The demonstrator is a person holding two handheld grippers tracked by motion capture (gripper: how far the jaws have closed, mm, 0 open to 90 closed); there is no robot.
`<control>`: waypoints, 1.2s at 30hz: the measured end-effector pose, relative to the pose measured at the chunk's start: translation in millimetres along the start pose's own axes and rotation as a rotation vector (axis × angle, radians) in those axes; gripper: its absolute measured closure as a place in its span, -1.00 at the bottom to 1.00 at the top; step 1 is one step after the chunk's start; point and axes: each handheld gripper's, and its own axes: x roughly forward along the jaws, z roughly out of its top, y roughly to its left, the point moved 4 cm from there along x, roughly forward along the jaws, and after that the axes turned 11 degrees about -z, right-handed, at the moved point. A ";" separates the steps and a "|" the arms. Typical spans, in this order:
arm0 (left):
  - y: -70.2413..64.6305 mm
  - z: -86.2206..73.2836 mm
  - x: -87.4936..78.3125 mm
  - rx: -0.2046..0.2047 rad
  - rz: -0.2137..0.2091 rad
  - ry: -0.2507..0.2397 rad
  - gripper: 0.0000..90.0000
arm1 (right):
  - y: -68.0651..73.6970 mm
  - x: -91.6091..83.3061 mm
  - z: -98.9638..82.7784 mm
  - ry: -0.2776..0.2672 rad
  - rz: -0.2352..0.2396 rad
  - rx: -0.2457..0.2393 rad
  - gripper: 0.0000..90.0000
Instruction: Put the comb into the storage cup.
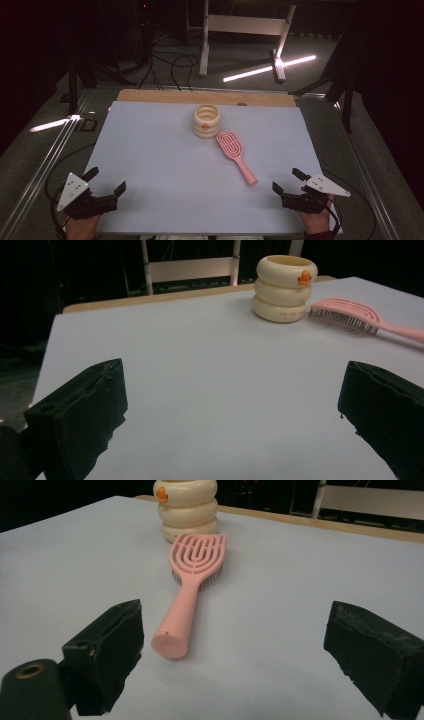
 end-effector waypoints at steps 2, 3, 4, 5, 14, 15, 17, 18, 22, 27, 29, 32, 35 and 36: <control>1.8 -1.0 0.4 -0.008 0.005 0.001 -1.00 | 0.8 -0.8 1.0 -0.001 -0.001 -0.005 -0.80; 1.8 -1.0 0.4 -0.008 0.005 0.001 -1.00 | 0.8 -0.8 1.0 -0.001 -0.001 -0.005 -0.80; 2.3 -0.9 0.2 -0.011 0.007 -0.003 -1.00 | 0.5 -1.9 1.5 -0.002 -0.008 -0.010 -0.80; 2.3 -0.6 0.4 -0.009 0.009 -0.003 -1.00 | 0.1 -2.1 1.5 -0.003 -0.010 -0.011 -0.80; 0.0 0.4 4.1 -0.008 -0.014 -0.002 -1.00 | -5.3 -5.3 1.4 -0.007 -0.034 -0.001 -0.82; -0.7 0.0 5.2 -0.002 -0.013 0.002 -1.00 | -5.9 -6.0 2.1 -0.012 -0.042 0.002 -0.83; -1.2 0.7 5.0 -0.003 -0.015 -0.004 -1.00 | -6.7 -8.6 5.2 -0.029 -0.049 0.005 -0.83; -1.2 1.2 4.7 -0.006 -0.015 -0.006 -1.00 | -6.4 -9.3 6.2 -0.033 -0.047 0.006 -0.83; -1.4 2.7 5.6 -0.011 -0.018 -0.011 -1.00 | -5.4 -8.5 8.1 -0.028 -0.040 0.009 -0.83; -2.5 3.2 7.0 -0.005 -0.019 -0.008 -1.00 | -1.9 -9.6 12.6 -0.040 -0.024 0.004 -0.83; -2.5 3.2 7.0 -0.005 -0.019 -0.008 -1.00 | -1.3 -9.9 13.3 -0.042 -0.024 0.001 -0.83; -2.1 2.1 7.0 -0.007 -0.015 -0.005 -1.00 | 0.3 -9.8 14.6 -0.044 -0.023 0.001 -0.83; -2.6 1.3 6.8 -0.007 -0.009 -0.003 -1.00 | 2.5 -8.7 15.7 -0.039 -0.017 -0.003 -0.83; -3.0 1.2 7.0 -0.005 -0.008 -0.002 -1.00 | 3.9 -8.2 16.2 -0.036 -0.016 -0.002 -0.83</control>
